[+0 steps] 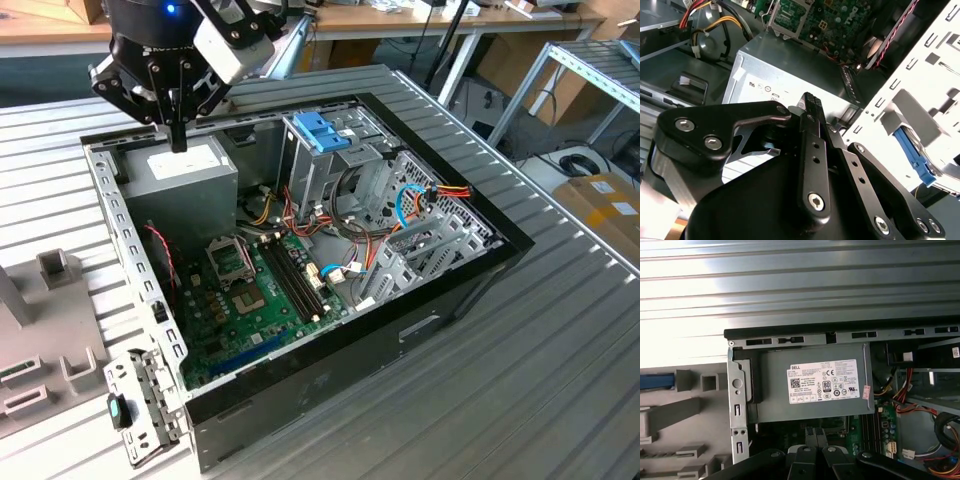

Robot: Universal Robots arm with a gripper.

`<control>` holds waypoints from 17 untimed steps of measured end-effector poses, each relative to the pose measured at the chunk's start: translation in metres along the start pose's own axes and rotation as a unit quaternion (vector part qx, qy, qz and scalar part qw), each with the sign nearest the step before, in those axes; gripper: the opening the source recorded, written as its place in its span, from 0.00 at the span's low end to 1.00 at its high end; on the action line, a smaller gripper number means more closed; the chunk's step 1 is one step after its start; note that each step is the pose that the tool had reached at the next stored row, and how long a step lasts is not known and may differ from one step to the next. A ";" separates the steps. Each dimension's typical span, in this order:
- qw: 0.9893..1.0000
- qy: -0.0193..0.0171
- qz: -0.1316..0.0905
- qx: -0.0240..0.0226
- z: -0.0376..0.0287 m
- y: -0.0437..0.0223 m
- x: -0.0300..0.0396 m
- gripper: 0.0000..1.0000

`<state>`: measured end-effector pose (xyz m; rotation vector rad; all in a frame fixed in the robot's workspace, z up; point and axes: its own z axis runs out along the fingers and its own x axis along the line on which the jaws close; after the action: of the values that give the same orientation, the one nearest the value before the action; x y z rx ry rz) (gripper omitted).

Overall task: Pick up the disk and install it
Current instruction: 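Reach for the disk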

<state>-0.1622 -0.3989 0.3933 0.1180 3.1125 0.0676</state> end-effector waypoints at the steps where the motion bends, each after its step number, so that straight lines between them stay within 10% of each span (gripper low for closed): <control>1: 1.000 0.000 0.000 0.000 0.0000 -0.0001 0.0005 0.10; 17: 1.000 0.000 0.000 0.000 -0.0002 -0.0006 0.0072 0.10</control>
<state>-0.1695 -0.3989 0.3932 0.1179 3.1125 0.0677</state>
